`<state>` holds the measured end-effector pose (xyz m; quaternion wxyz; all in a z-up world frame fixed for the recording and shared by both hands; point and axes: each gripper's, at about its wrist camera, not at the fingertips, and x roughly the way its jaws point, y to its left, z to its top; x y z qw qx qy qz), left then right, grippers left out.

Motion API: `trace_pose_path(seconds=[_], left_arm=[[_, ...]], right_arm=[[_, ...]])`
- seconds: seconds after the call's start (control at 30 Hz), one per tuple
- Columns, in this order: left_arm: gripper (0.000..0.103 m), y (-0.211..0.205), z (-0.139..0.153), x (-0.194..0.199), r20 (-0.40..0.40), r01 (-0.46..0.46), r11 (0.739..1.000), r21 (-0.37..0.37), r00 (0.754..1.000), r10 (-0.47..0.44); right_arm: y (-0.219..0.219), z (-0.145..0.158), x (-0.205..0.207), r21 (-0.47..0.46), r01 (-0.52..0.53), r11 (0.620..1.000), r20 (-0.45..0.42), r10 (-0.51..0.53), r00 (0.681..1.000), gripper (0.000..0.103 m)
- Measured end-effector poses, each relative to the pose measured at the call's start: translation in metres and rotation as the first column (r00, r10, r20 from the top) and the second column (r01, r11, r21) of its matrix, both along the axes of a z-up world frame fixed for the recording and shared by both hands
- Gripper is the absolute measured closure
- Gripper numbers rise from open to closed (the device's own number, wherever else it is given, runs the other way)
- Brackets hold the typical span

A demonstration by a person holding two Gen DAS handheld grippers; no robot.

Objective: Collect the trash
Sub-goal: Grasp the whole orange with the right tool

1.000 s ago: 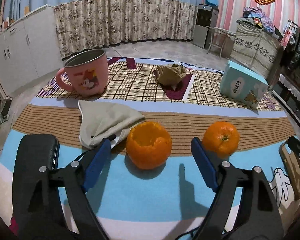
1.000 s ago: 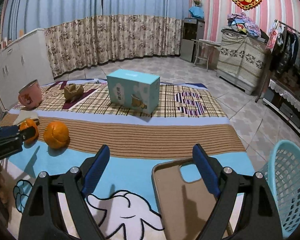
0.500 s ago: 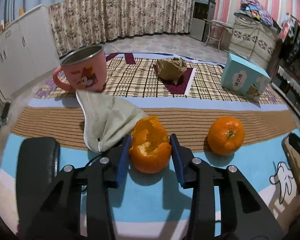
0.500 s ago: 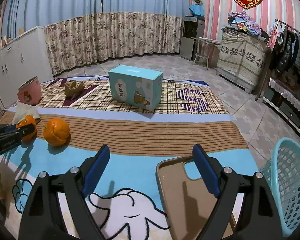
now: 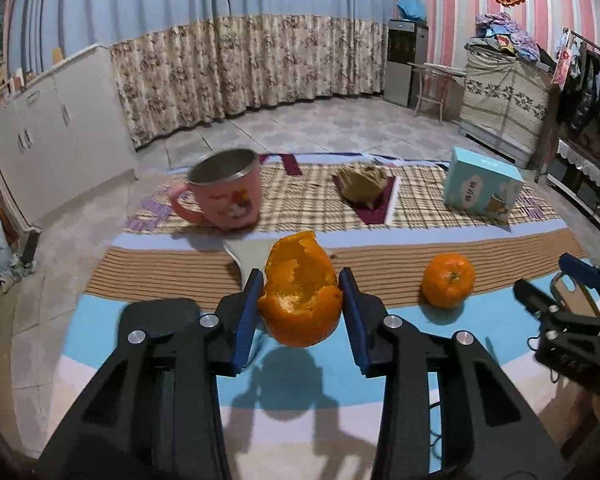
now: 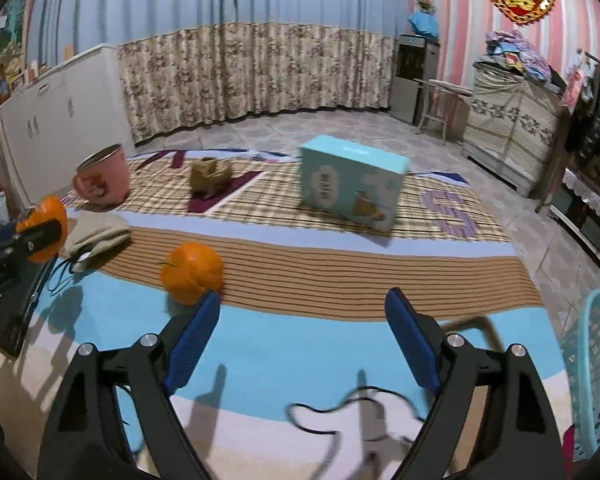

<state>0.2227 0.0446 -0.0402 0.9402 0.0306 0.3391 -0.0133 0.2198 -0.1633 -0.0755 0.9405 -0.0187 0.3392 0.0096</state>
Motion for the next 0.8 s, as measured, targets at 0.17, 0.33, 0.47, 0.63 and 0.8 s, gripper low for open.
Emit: trace_pose_path(seconds=[0.17,0.33,0.47,0.63,0.8], left_arm=[[0.065,0.015,0.0,0.002,0.017,-0.029,0.998,0.048,0.999,0.028],[0.065,0.04,-0.006,0.01,-0.003,-0.068,0.998,0.003,0.998,0.068],[0.065,0.059,-0.009,0.015,-0.012,-0.106,0.994,-0.025,0.994,0.106],[0.065,0.07,-0.01,0.018,-0.013,-0.139,0.99,-0.026,0.99,0.138],[0.065,0.077,-0.009,0.018,-0.006,-0.159,0.987,-0.037,0.987,0.159]], right_arm=[[0.026,-0.008,0.01,-0.027,-0.037,0.999,-0.017,0.036,0.999,0.02],[0.037,-0.012,0.019,-0.019,-0.061,0.998,-0.033,0.06,0.998,0.02],[0.049,-0.016,0.029,-0.033,-0.078,0.996,-0.049,0.077,0.996,0.02],[0.059,-0.023,0.04,-0.027,-0.1,0.995,-0.093,0.097,0.991,0.027],[0.055,-0.025,0.042,0.027,-0.141,0.99,-0.117,0.143,0.983,0.059]])
